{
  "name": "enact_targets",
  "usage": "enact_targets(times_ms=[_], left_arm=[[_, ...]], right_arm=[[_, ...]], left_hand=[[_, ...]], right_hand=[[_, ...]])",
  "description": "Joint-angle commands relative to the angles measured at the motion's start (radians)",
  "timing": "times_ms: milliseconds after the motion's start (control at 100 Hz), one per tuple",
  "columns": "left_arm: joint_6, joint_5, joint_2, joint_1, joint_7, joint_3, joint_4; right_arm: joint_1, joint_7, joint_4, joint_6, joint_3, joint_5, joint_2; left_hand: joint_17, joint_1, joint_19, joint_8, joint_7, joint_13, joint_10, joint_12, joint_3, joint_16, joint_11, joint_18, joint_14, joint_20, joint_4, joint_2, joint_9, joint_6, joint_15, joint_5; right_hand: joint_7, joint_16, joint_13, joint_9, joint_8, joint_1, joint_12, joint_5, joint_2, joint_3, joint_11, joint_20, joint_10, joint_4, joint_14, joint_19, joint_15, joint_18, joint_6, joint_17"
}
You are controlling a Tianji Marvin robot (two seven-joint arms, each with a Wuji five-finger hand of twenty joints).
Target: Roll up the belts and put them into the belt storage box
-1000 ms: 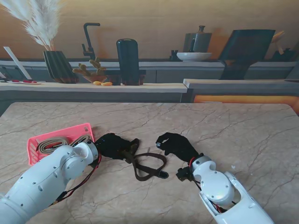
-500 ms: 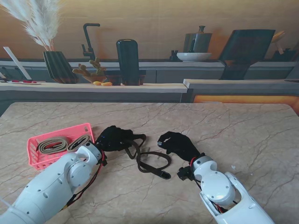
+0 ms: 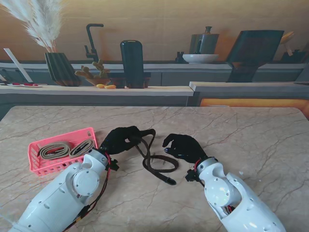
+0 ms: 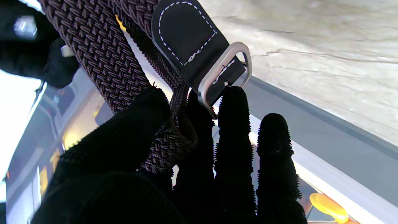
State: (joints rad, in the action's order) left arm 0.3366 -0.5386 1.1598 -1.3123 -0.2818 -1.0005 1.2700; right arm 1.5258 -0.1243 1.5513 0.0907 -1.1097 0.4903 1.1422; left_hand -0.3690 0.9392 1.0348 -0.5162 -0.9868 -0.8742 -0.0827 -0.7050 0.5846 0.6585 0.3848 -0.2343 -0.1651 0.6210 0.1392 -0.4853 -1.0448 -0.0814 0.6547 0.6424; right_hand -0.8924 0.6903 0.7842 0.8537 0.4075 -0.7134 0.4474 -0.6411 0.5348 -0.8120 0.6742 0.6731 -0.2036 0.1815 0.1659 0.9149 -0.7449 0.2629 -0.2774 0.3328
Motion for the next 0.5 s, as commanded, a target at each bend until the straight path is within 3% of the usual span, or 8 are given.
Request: enact_targets(times_ms=[0,100,140,190,310,490], left_arm=[[-0.004,0.029,0.017,-0.017,0.023,-0.004,0.037],[-0.023,0.084,0.022,-0.031,0.049,-0.013,0.067],[-0.03,0.098,0.023,-0.033,0.055,-0.014,0.074],[-0.038,0.114,0.024,-0.036,0.066,-0.016,0.082],[-0.054,0.154,0.025,-0.044,0.089,-0.018,0.1],[-0.067,0.189,0.026,-0.049,0.108,-0.017,0.113]], right_arm=[[-0.02,-0.016,-0.017,0.03,0.01,0.025,0.003],[-0.046,-0.047,-0.051,0.085,0.028,0.089,0.0],[-0.057,-0.066,-0.065,0.11,0.035,0.13,-0.003],[-0.072,-0.099,-0.086,0.144,0.043,0.195,-0.008],[-0.108,-0.178,-0.13,0.221,0.063,0.316,-0.018],[-0.143,-0.239,-0.164,0.25,0.088,0.405,-0.029]], left_hand=[[0.004,0.056,0.021,-0.018,0.002,0.017,0.027,-0.012,0.042,0.002,-0.004,-0.002,0.01,0.002,-0.013,0.061,0.006,-0.015,0.001,-0.029],[0.001,0.057,0.025,-0.016,0.005,0.013,0.021,-0.012,0.04,0.005,-0.001,-0.005,0.007,0.005,-0.015,0.06,0.004,-0.008,0.008,-0.026],[-0.002,0.057,0.028,-0.016,0.006,0.009,0.018,-0.012,0.04,0.007,0.001,-0.007,0.006,0.007,-0.016,0.059,0.003,-0.006,0.011,-0.025],[-0.003,0.056,0.03,-0.016,0.007,0.009,0.015,-0.012,0.04,0.008,0.003,-0.007,0.003,0.008,-0.017,0.058,0.001,-0.002,0.014,-0.023],[0.0,0.057,0.032,-0.016,0.009,0.01,0.013,-0.011,0.043,0.01,0.007,-0.011,0.0,0.01,-0.019,0.057,0.003,0.002,0.018,-0.02],[0.001,0.058,0.034,-0.018,0.013,0.011,0.01,-0.012,0.044,0.011,0.01,-0.013,-0.002,0.012,-0.02,0.057,0.004,0.006,0.021,-0.018]], right_hand=[[-0.003,-0.016,-0.04,-0.035,0.001,0.02,-0.004,0.036,0.049,-0.051,-0.013,-0.001,0.022,0.029,-0.039,-0.007,0.018,-0.031,-0.051,-0.002],[0.068,-0.026,-0.101,-0.122,0.044,0.071,-0.013,0.084,0.074,-0.12,-0.028,0.0,0.03,0.02,-0.056,-0.016,0.036,-0.055,-0.077,-0.02],[0.094,-0.036,-0.141,-0.181,0.065,0.095,-0.019,0.111,0.078,-0.15,-0.038,0.0,0.033,-0.005,-0.066,-0.024,0.053,-0.071,-0.088,-0.035],[0.128,-0.055,-0.179,-0.245,0.122,0.131,-0.028,0.153,0.083,-0.187,-0.042,0.003,0.043,-0.067,-0.085,-0.033,0.073,-0.09,-0.109,-0.048],[0.122,-0.096,-0.265,-0.375,0.152,0.142,-0.04,0.238,0.1,-0.22,-0.042,-0.003,0.049,-0.067,-0.103,-0.048,0.126,-0.115,-0.142,-0.091],[0.095,-0.141,-0.333,-0.449,0.151,0.132,-0.057,0.274,0.093,-0.228,-0.033,-0.014,0.036,-0.064,-0.097,-0.056,0.184,-0.119,-0.148,-0.142]])
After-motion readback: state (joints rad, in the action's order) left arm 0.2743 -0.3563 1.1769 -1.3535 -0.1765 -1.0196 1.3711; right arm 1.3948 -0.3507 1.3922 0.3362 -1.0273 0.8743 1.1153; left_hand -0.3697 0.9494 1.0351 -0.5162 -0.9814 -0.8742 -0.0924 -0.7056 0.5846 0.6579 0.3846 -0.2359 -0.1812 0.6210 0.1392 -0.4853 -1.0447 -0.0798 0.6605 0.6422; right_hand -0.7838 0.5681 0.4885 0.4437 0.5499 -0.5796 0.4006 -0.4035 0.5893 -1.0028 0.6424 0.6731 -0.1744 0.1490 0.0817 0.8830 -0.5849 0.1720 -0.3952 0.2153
